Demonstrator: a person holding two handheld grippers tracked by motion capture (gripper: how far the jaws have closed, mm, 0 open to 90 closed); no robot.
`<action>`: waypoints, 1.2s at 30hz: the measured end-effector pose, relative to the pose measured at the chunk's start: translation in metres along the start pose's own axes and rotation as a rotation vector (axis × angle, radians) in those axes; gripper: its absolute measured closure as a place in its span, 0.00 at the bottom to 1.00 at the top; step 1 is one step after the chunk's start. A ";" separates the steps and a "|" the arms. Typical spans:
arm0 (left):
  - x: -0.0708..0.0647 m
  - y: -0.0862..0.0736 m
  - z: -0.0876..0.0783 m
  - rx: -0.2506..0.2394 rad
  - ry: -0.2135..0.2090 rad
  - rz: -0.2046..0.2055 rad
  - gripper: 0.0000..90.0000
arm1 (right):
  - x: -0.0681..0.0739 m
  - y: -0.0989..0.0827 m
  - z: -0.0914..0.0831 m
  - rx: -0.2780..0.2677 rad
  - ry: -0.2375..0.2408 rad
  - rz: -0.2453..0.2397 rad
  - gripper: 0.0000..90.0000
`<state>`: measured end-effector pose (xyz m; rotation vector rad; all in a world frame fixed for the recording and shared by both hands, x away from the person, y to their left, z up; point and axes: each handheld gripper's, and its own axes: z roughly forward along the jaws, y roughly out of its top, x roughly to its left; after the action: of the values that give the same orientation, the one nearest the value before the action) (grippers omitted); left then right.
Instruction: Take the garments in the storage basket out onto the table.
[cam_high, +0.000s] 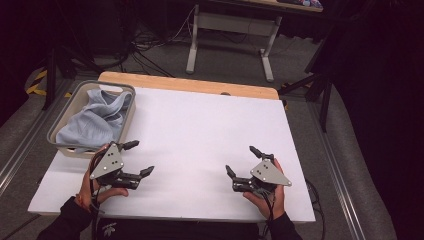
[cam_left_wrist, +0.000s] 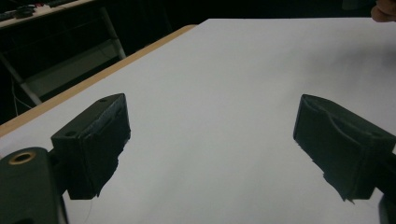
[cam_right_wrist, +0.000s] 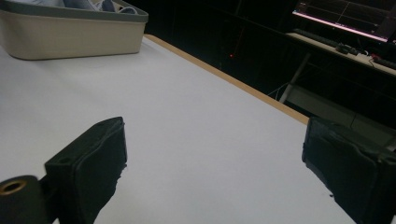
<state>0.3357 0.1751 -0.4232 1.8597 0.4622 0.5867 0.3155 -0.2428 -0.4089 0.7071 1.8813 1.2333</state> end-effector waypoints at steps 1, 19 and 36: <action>0.000 0.000 -0.001 -0.003 0.001 -0.002 0.13 | 0.000 0.000 0.001 0.000 0.001 -0.001 0.08; 0.018 0.010 -0.024 -0.035 0.089 -0.018 0.13 | -0.005 0.003 -0.005 -0.043 -0.007 -0.005 0.08; 0.046 0.014 -0.048 -0.019 0.212 -0.099 0.13 | -0.004 0.005 -0.007 -0.053 -0.006 0.003 0.08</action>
<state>0.3443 0.2323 -0.3882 1.7535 0.6826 0.7216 0.3120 -0.2480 -0.4017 0.6849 1.8361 1.2773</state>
